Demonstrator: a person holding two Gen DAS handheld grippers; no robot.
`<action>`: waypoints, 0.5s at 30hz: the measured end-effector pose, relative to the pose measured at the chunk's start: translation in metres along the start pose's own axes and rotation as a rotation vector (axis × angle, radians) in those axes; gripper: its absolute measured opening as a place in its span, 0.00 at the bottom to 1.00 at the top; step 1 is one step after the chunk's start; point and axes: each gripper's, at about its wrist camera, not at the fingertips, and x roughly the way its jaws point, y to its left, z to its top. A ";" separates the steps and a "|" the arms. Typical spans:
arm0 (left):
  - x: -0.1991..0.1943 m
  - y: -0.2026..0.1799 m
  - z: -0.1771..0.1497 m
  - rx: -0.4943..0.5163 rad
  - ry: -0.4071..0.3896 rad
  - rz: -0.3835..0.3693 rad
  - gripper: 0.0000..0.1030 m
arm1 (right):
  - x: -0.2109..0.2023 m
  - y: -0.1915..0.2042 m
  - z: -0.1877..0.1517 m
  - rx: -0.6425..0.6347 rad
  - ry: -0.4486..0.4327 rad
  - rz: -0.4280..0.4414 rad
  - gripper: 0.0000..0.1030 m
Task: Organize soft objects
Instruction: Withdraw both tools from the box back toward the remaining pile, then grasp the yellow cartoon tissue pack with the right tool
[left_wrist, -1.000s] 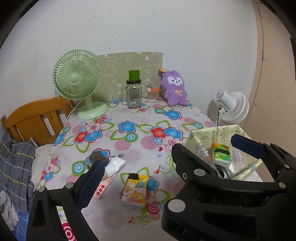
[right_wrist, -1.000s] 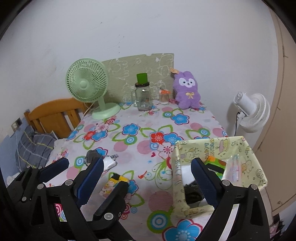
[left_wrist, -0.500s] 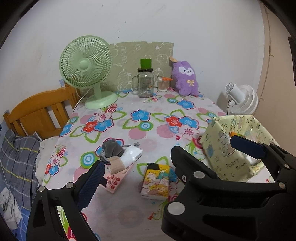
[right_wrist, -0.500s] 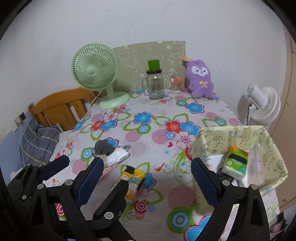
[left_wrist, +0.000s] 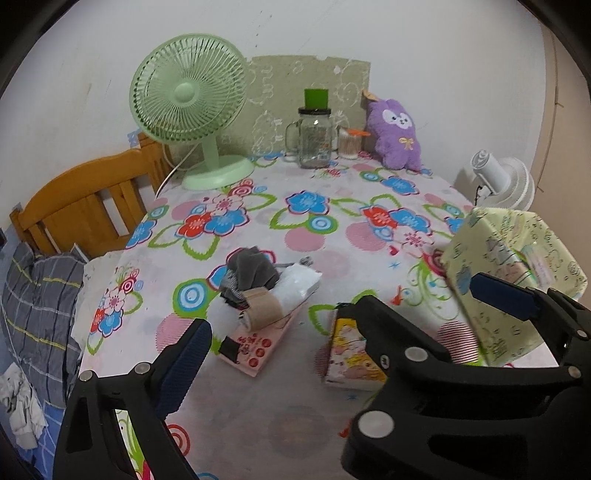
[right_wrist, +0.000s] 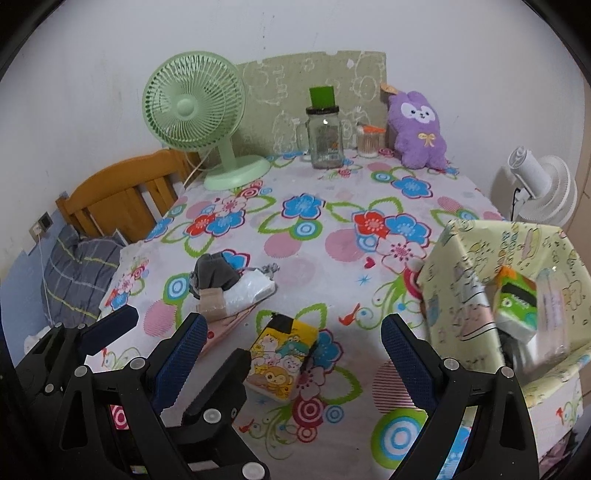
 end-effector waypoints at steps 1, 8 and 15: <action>0.003 0.003 -0.001 -0.002 0.006 0.002 0.94 | 0.004 0.002 -0.001 -0.001 0.010 0.001 0.94; 0.022 0.014 -0.009 -0.020 0.051 0.023 0.93 | 0.029 0.009 -0.007 -0.005 0.064 0.011 0.94; 0.044 0.019 -0.015 -0.015 0.096 0.040 0.92 | 0.055 0.008 -0.013 0.034 0.142 0.018 0.91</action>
